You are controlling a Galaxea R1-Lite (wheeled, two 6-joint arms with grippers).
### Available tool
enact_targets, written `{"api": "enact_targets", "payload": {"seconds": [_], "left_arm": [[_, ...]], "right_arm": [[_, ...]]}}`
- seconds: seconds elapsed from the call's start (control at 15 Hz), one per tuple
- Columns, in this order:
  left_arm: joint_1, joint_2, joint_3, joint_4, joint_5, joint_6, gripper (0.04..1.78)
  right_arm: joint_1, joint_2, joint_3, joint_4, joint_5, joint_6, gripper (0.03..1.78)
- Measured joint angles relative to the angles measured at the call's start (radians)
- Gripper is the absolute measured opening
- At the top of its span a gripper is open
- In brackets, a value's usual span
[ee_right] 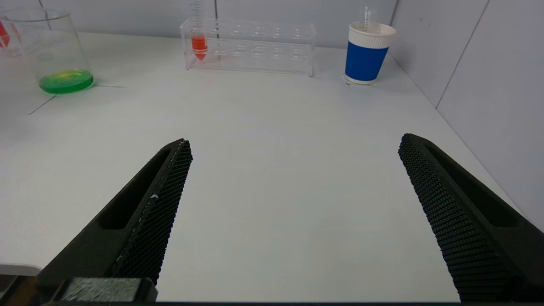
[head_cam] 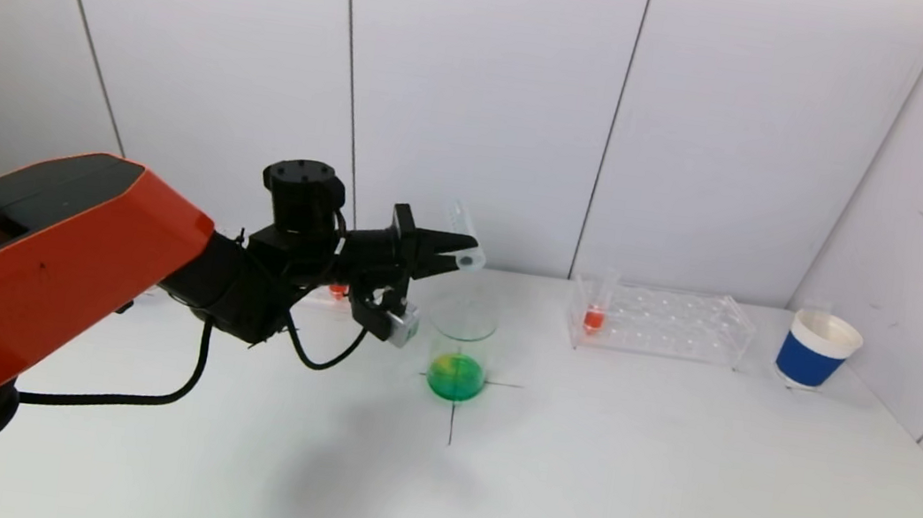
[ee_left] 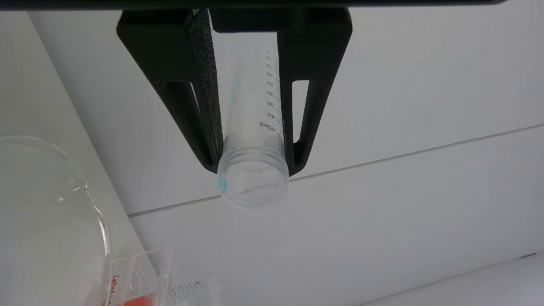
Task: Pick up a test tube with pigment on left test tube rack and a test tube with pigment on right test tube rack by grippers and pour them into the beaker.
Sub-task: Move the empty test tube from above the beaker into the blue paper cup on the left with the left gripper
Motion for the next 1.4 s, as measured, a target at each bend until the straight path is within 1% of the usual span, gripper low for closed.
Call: {"api": "enact_targets", "payload": {"seconds": [0.13, 0.27, 0.4, 0.6, 0.87, 1.0, 1.2, 1.27, 1.4], "left_arm": [[0.0, -0.001, 0.002, 0.005, 0.002, -0.005, 0.42], [0.0, -0.005, 0.002, 0.004, 0.017, -0.044, 0.42], [0.0, -0.014, -0.001, -0.007, 0.05, -0.135, 0.42], [-0.002, -0.043, -0.003, -0.023, 0.144, -0.282, 0.42], [-0.025, -0.086, -0.007, -0.039, 0.333, -0.572, 0.42], [-0.044, -0.106, -0.041, -0.039, 0.47, -0.749, 0.42], [-0.058, -0.124, -0.148, -0.024, 0.713, -0.989, 0.42], [-0.059, -0.129, -0.186, -0.002, 0.791, -1.067, 0.42], [-0.057, -0.147, -0.231, 0.074, 0.909, -1.188, 0.42]], "right_arm": [[0.0, 0.0, 0.0, 0.0, 0.0, 0.0, 1.77], [0.0, 0.0, 0.0, 0.0, 0.0, 0.0, 1.77], [0.0, 0.0, 0.0, 0.0, 0.0, 0.0, 1.77], [0.0, 0.0, 0.0, 0.0, 0.0, 0.0, 1.77], [0.0, 0.0, 0.0, 0.0, 0.0, 0.0, 1.77], [0.0, 0.0, 0.0, 0.0, 0.0, 0.0, 1.77], [0.0, 0.0, 0.0, 0.0, 0.0, 0.0, 1.77], [0.0, 0.0, 0.0, 0.0, 0.0, 0.0, 1.77], [0.0, 0.0, 0.0, 0.0, 0.0, 0.0, 1.77]]}}
